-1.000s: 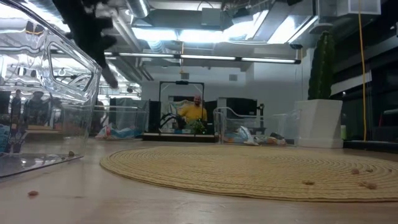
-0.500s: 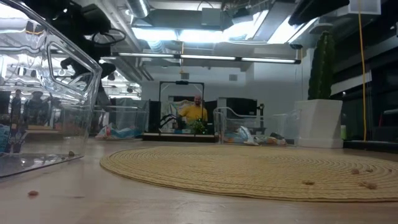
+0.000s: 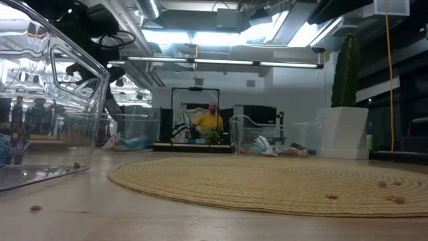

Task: Pick and place Granola Bars by type
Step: Put the red granola bar into the top left transparent bin, then return to Home Position

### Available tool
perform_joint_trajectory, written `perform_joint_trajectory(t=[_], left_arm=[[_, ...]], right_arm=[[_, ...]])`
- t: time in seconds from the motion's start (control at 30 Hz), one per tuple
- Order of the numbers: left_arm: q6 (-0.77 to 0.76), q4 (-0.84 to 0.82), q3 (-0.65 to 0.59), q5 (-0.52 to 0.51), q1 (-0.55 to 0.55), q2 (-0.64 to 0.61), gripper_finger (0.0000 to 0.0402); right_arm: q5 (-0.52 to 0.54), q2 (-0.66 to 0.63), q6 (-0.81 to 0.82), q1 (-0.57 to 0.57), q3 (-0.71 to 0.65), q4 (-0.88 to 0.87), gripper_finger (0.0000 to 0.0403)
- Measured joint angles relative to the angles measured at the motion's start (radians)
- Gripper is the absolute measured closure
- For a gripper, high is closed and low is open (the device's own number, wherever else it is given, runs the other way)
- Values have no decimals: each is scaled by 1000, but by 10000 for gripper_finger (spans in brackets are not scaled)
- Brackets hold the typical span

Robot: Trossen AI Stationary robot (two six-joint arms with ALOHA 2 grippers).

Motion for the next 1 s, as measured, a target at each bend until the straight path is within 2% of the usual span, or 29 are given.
perform_joint_trajectory(t=[0.3, 0.5, 0.63, 0.73, 0.9, 0.93, 1.0], left_arm=[[-11, -19, 0, 28, 0, 1, 353], [-11, -30, 3, 54, 0, 1, 282], [-10, -75, 60, 55, 0, -4, 234], [-10, -113, 116, 169, -7, -27, 218], [-40, -121, 178, 545, -82, -121, 219], [-41, -123, 177, 598, -112, -147, 222], [-60, -118, 155, 635, -190, -214, 227]], right_arm=[[0, 0, 3, 0, 0, 0, 269], [0, 0, 1, 0, 0, 0, 269], [0, 0, 9, 0, 0, 1, 269], [7, 0, 40, 0, 0, 10, 269], [142, 0, 119, 0, 0, 18, 269], [178, -1, 141, 0, -4, 20, 269], [232, -8, 167, 0, -19, 17, 269]])
